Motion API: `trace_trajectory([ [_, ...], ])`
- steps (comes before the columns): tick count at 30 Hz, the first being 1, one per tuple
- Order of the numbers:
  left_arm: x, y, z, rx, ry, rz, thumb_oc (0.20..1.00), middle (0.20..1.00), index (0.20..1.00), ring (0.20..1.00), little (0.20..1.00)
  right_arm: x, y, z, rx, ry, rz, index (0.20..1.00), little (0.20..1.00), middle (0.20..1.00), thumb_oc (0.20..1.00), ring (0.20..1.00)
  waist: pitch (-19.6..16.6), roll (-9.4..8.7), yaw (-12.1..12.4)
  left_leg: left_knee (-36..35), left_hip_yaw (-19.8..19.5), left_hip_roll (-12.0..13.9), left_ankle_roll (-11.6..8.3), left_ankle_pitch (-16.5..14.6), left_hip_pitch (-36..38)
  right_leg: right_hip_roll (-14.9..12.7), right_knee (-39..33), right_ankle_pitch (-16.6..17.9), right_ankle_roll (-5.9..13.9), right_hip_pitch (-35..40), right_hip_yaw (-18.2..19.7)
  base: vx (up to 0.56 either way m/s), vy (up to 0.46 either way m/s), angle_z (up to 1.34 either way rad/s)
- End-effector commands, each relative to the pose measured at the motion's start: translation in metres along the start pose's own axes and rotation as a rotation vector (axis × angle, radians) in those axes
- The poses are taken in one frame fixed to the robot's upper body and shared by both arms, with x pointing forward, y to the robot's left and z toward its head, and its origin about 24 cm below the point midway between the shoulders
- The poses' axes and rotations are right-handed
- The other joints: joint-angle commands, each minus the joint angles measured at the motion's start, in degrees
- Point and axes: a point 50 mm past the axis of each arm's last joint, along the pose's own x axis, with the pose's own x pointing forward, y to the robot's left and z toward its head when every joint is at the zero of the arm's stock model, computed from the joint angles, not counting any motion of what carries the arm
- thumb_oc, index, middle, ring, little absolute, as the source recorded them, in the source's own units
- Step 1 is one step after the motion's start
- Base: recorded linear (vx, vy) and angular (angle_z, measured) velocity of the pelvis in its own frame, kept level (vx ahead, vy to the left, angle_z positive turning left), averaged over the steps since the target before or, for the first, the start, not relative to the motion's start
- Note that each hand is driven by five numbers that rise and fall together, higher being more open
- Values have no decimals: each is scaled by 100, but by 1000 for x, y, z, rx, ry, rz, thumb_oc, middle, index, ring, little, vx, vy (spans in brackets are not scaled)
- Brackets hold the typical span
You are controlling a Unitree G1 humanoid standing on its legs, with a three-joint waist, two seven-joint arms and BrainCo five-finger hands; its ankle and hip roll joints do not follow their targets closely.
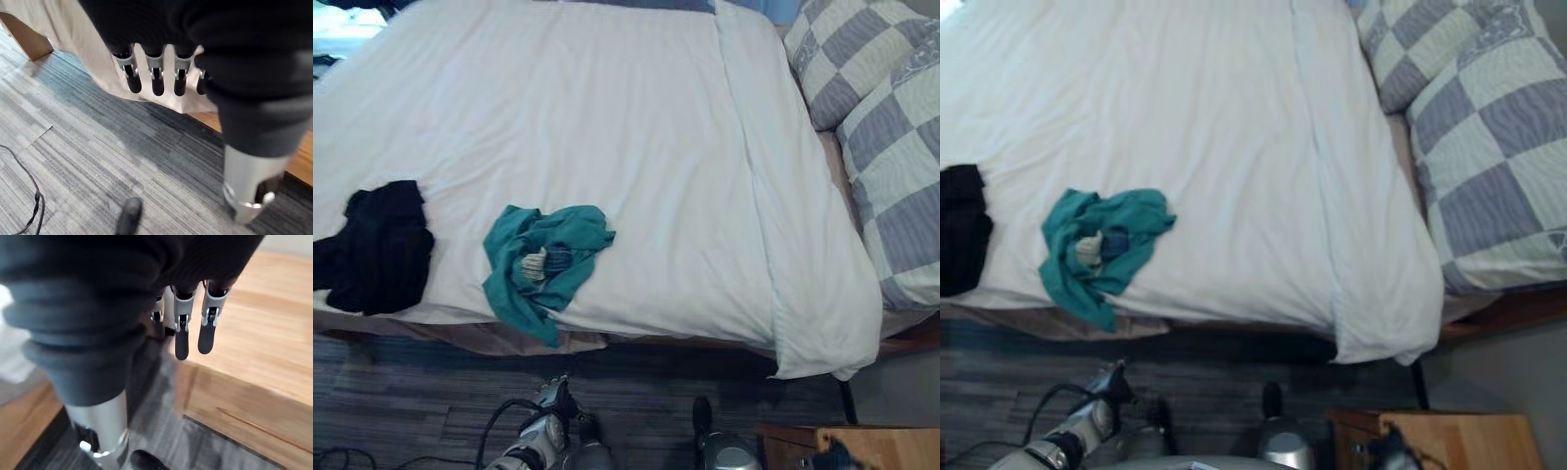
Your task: Tidy up the quilt and then pick up the clothes from the bed and put them into the laundry hamper.
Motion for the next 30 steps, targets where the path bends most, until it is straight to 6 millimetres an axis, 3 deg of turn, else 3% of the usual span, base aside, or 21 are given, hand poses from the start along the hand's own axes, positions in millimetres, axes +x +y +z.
trace_trajectory([
  [1,-2,4,-15,1,39,30,1000,1000,1000,1000,1000,-2,6,-2,-78,-8,21,1000,1000,1000,1000,1000,-136,38,86,-633,-134,342,-177,455,214,-881,614,-615,914,-235,-51,121,609,60],
  [4,-1,2,-12,28,31,13,1000,1000,1000,1000,1000,-5,17,-7,-85,18,53,1000,1000,1000,1000,1000,-155,-25,99,-456,-176,122,-228,151,105,-1204,744,-199,914,-166,-75,84,503,47],
  [5,-2,4,-20,-3,70,15,1000,1000,1000,1000,1000,-4,22,7,-73,0,64,1000,1000,1000,1000,1000,-50,-156,210,-153,48,-211,13,-207,95,-1675,1120,577,901,-348,-504,31,564,24],
  [6,-3,3,-23,-12,82,15,1000,1000,1000,1000,1000,-4,26,15,-51,-24,74,1000,1000,1000,1000,1000,2,-120,280,-117,254,-264,109,-274,154,-1742,1356,454,759,-400,-930,74,754,3],
  [7,-4,1,-27,-23,94,8,1000,1000,1000,1000,1000,-5,29,22,-40,-45,85,1000,1000,1000,1000,1000,8,-101,271,-152,379,-346,192,-281,216,-1595,1617,263,672,-463,-1104,97,582,-26],
  [11,-8,-3,-47,33,151,-36,1000,1000,1000,1000,1000,-10,42,51,-67,-181,127,1000,1000,1000,1000,1000,115,-46,149,-440,729,-830,427,-196,511,109,1859,-680,514,-835,-1000,111,450,-44],
  [13,-10,-2,-53,37,171,-41,1000,1000,1000,1000,1000,-11,39,65,-83,-249,112,1000,1000,1000,1000,1000,178,-20,120,-364,824,-1144,507,-404,632,478,1722,-837,416,-941,-1166,178,367,-15],
  [14,-12,-7,-55,26,173,-53,1000,1000,1000,1000,1000,-10,31,67,-75,-265,90,1000,1000,1000,1000,1000,213,26,45,305,726,-1416,524,-714,602,591,1255,-1063,121,-599,-939,208,285,22],
  [15,-12,-7,-55,26,173,-53,1000,1000,1000,1000,1000,-10,31,67,-76,-265,90,1000,1000,1000,1000,1000,227,34,42,343,721,-1401,520,-737,599,603,1236,-1056,117,-574,-944,203,318,50],
  [16,-14,-16,-54,-24,173,-61,1000,1000,1000,1000,1000,-8,22,73,-85,-288,67,1000,1000,1000,1000,1000,393,77,119,2139,705,-1400,11,-146,-132,622,970,-1156,-194,-319,-667,33,138,64],
  [17,-14,-15,-54,-24,172,-61,1000,1000,1000,1000,1000,-8,22,74,-85,-288,67,1000,1000,1000,1000,1000,362,82,105,2170,691,-1394,12,-136,-201,626,956,-1134,-201,-360,-681,40,236,66],
  [18,-13,-14,-49,-73,167,-36,1000,1000,1000,1000,1000,-7,17,77,-93,-298,48,1000,1000,1000,1000,1000,506,87,196,2938,639,-1307,-354,213,-503,571,872,-1208,-250,-207,-722,1,155,19],
  [19,-10,-5,-43,-104,150,11,1000,1000,1000,1000,1000,-5,15,75,-97,-287,35,1000,1000,1000,1000,1000,616,27,226,3452,492,-1252,-414,262,-828,502,865,-1166,-291,-184,-619,81,265,-24],
  [21,-7,0,-35,-143,127,44,1000,1000,1000,1000,1000,-4,13,76,-118,-278,26,1000,1000,1000,1000,1000,558,77,203,3201,481,-864,-193,115,-855,337,697,-1110,-101,-90,-616,150,338,-46],
  [23,-4,4,-23,-162,86,69,1000,1000,1000,1000,1000,-3,5,91,-222,-338,11,1000,1000,1000,1000,1000,409,210,156,1900,547,-287,25,-4,-430,-20,648,-1095,192,-167,-513,209,700,-21],
  [24,-1,13,-14,-102,31,88,1000,1000,1000,1000,1000,-10,15,108,-383,-456,42,1000,1000,1000,1000,1000,310,279,250,352,327,156,50,228,-138,-355,684,-1097,478,-232,-393,327,1163,-34],
  [25,3,22,0,-53,-16,116,1000,1000,1000,1000,1000,-12,21,111,-427,-478,65,1000,1000,1000,1000,1000,238,287,312,-360,-307,609,-157,633,-63,-689,765,-1100,703,-230,-161,258,938,-32],
  [26,3,22,0,-53,-17,116,1000,1000,1000,1000,1000,-12,21,111,-426,-478,64,1000,1000,1000,1000,1000,230,291,312,-387,-309,611,-156,665,-71,-683,759,-1084,699,-245,-163,319,956,-28],
  [27,3,18,7,-52,-38,107,1000,1000,1000,1000,1000,-14,24,117,-393,-493,76,1000,1000,1000,1000,1000,146,255,354,-242,-866,577,-298,325,4,-923,817,-928,889,-231,36,158,461,-25],
  [29,5,15,24,-34,-82,89,1000,1000,1000,1000,1000,-14,27,119,-349,-471,80,1000,1000,1000,1000,1000,107,168,234,38,-669,327,-429,-151,18,-1241,873,-341,914,-232,24,226,636,-65],
  [30,5,16,24,-33,-82,90,1000,1000,1000,1000,1000,-14,27,119,-348,-472,79,1000,1000,1000,1000,1000,96,150,246,52,-659,305,-417,-142,-10,-1259,854,-308,914,-259,42,142,729,-43],
])
